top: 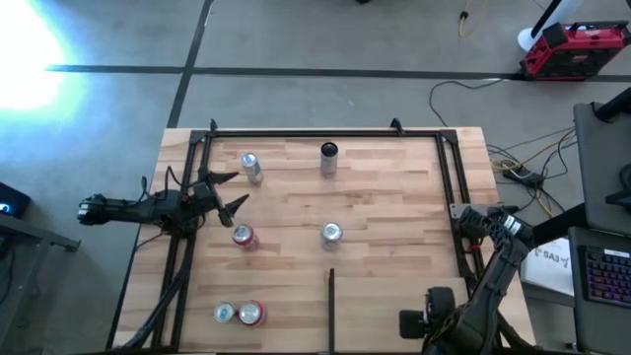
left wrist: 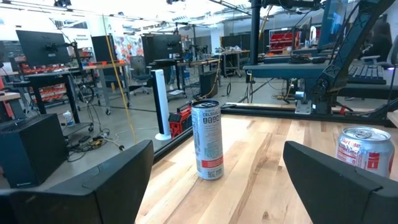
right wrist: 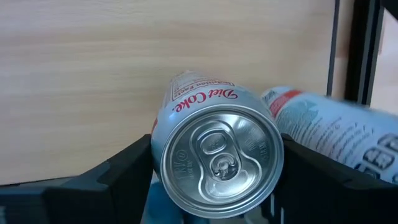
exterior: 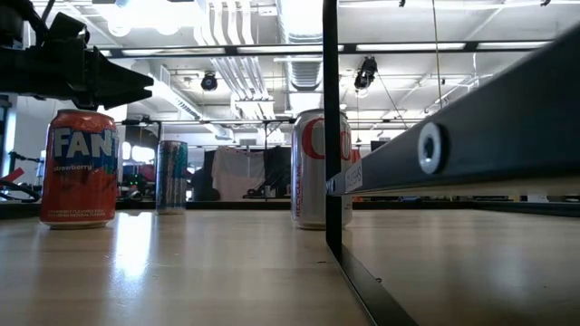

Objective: Place canned beverage on shelf
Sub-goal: Put the top white/red soda can on the the shelf

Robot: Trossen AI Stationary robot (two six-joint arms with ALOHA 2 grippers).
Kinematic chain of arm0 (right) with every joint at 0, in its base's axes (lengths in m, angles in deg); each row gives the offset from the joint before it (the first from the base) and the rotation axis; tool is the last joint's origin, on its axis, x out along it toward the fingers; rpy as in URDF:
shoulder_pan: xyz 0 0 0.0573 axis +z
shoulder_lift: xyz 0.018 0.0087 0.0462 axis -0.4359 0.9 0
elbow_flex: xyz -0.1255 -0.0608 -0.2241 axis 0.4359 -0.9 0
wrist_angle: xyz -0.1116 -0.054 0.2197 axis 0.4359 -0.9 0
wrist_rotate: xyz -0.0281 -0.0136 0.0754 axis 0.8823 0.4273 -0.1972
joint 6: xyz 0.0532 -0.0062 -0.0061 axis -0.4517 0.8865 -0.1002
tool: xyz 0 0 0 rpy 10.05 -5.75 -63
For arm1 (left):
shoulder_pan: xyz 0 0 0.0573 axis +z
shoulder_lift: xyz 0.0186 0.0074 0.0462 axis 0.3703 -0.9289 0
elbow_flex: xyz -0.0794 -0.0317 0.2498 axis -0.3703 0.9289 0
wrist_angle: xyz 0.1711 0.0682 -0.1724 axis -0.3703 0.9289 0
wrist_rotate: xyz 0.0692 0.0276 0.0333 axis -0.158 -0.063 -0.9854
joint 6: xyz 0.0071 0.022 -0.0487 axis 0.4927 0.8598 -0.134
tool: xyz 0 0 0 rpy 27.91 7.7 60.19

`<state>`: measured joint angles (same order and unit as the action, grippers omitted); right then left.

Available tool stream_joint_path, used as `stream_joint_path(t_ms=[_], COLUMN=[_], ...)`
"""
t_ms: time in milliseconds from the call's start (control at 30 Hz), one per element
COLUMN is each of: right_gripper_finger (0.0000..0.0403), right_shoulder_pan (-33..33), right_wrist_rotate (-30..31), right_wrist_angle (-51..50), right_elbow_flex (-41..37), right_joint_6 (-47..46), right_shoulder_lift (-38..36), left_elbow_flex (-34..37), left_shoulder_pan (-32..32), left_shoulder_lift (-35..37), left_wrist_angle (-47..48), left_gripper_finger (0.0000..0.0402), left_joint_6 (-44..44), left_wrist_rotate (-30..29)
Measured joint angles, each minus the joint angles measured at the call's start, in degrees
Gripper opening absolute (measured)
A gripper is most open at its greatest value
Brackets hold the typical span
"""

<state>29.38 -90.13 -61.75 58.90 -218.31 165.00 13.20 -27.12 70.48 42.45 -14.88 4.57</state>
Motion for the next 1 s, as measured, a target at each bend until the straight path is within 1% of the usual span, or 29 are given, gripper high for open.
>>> stream_joint_path(t_ms=[67, 233, 533, 833, 1000], right_gripper_finger=[0.0276, 0.0293, 0.029, 0.0291, 0.0301], right_shoulder_pan=[0.0, 0.0, 0.02, 0.02, 0.02], right_wrist_rotate=[-0.77, -3.44, -4.59, -4.7, -4.24], right_wrist_angle=[0.37, 1.68, 3.21, 4.29, 4.24], right_elbow_flex=[0.0, 0.0, 0.0, 0.0, 0.01], right_joint_6=[-1.59, -5.53, -9.71, -10.3, -9.54], right_shoulder_lift=[0.0, 0.0, 0.0, -0.02, -0.02], left_elbow_flex=[0.0, 0.0, 0.0, 0.0, -0.02], left_shoulder_pan=[-0.01, 0.0, 0.0, 0.0, 0.0], left_shoulder_lift=[0.01, 0.02, 0.02, 0.0, 0.0], left_wrist_angle=[0.01, 0.0, 0.01, 0.0, 0.0], left_gripper_finger=[0.0343, 0.0343, 0.0343, 0.0343, 0.0343], left_joint_6=[0.0, 0.0, 0.0, 0.0, -0.02], left_wrist_rotate=[0.0, 0.0, 0.0, 0.0, 0.0])
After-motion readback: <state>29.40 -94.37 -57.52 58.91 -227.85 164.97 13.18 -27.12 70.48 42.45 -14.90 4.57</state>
